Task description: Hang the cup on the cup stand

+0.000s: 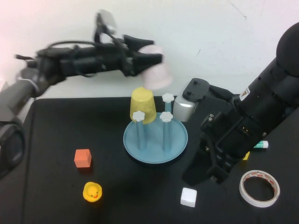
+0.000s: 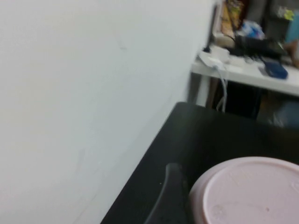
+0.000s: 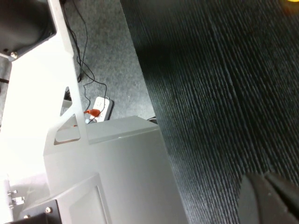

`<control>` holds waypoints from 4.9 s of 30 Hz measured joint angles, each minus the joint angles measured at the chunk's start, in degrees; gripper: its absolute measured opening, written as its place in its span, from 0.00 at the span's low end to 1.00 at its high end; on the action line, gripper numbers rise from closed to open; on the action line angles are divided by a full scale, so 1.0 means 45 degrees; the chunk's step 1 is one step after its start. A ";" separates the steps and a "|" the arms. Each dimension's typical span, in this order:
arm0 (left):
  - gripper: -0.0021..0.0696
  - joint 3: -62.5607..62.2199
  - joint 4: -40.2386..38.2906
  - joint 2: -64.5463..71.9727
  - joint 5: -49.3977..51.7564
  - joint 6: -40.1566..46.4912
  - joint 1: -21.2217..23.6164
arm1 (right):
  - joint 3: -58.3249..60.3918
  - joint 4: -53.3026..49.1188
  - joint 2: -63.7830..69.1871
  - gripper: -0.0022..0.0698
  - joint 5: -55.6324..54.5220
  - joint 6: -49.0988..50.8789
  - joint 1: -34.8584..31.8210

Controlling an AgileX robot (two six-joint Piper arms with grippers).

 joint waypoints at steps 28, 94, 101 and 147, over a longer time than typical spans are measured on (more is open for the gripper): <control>0.79 0.0560 0.6552 -0.1884 0.0373 -0.3897 0.0465 | 0.0000 -0.0124 0.0000 0.03 -0.0435 -0.0582 0.0000; 0.15 0.1822 1.2340 -0.5652 -0.1453 -0.6686 0.0053 | 0.0000 -0.6640 -0.2501 0.03 0.0049 0.1714 0.0000; 0.04 0.1822 1.4517 -0.9630 -0.1665 -0.8963 0.1042 | 0.0635 -0.7817 -0.4737 0.03 -0.0907 0.2285 0.0000; 0.03 2.3655 1.3113 -3.1682 -1.0621 -0.9563 0.0761 | 1.1741 -0.8968 -1.3701 0.03 -0.5027 0.5299 0.0000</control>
